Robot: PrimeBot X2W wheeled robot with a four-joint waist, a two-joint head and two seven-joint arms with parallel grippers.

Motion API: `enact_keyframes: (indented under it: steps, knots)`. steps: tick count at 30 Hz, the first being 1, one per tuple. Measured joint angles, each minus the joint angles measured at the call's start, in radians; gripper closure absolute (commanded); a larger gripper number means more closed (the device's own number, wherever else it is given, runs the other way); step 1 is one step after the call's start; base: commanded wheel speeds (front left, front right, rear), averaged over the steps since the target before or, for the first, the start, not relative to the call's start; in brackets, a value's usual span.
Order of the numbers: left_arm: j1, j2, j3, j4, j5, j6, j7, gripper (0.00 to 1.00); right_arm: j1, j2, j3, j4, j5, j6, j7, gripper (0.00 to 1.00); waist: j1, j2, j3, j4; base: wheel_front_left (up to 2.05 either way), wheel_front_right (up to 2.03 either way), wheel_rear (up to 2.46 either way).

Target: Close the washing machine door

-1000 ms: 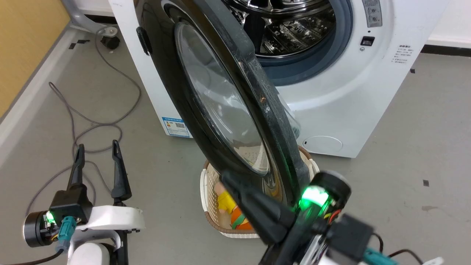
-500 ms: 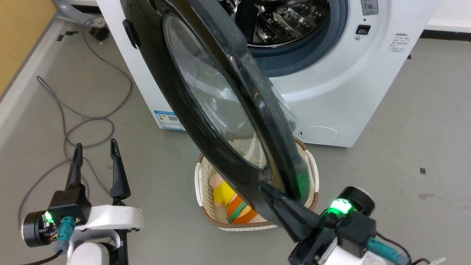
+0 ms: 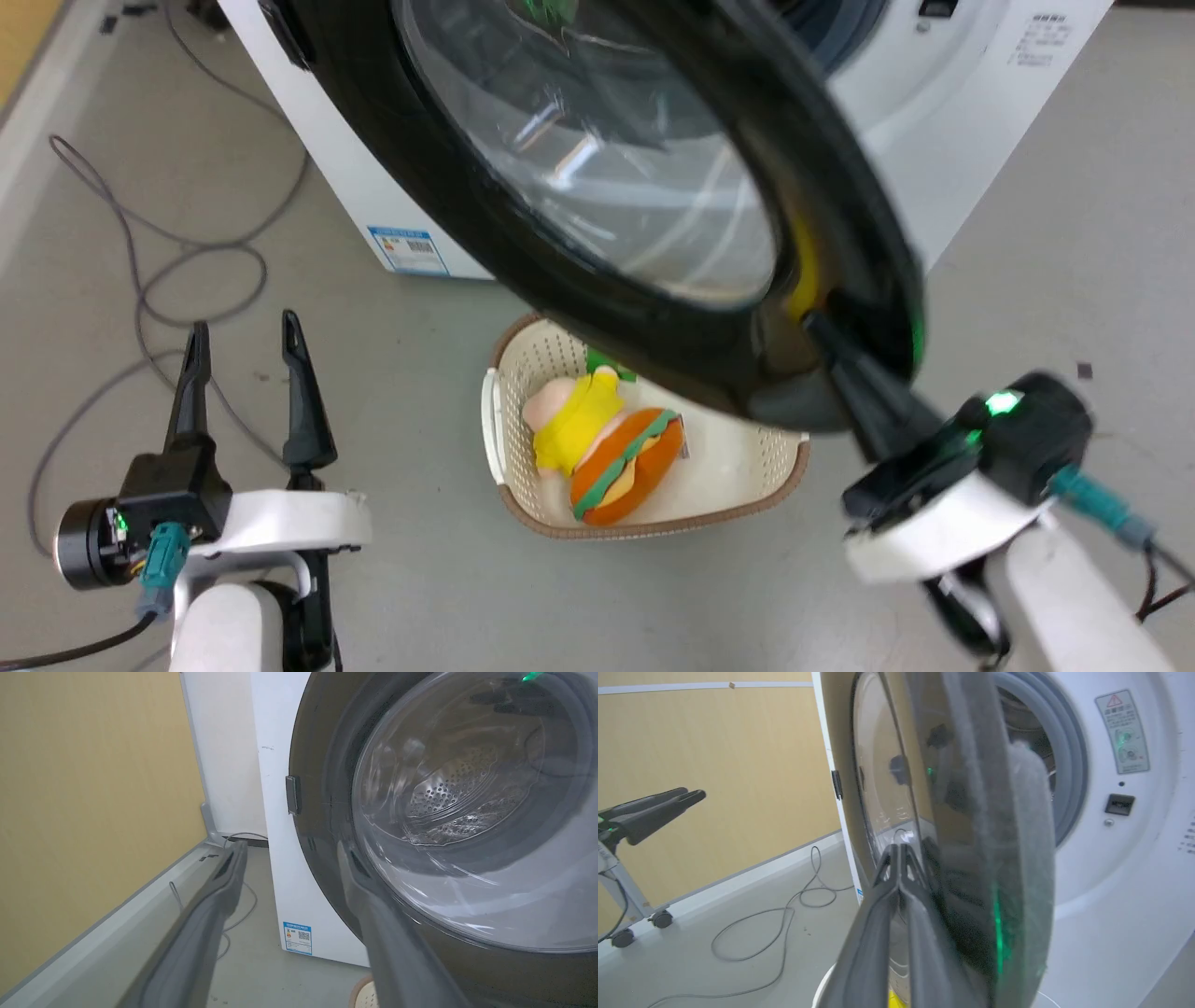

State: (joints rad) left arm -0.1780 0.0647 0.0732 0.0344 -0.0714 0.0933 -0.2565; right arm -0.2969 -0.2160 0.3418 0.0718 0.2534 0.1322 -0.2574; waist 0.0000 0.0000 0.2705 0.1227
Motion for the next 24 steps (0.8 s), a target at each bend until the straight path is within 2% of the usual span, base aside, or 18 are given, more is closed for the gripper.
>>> enact_keyframes:
  steps: [8, 24]
  knots:
    - [-0.043, -0.011, -0.018, -0.01, 0.0, 0.0, 0.0, 0.0, -0.132, -0.019, -0.096, 0.074, -0.002, 0.0, 0.0, 1.0, 0.0, 0.0, 0.076, -0.006, 0.0, 0.0, 0.0]
    - [-0.128, -0.014, -0.042, -0.029, -0.001, 0.003, 0.0, 0.0, -0.424, -0.072, -0.176, 0.216, -0.032, 0.0, 0.0, 1.0, 0.0, 0.0, 0.227, -0.016, 0.0, 0.0, 0.0]
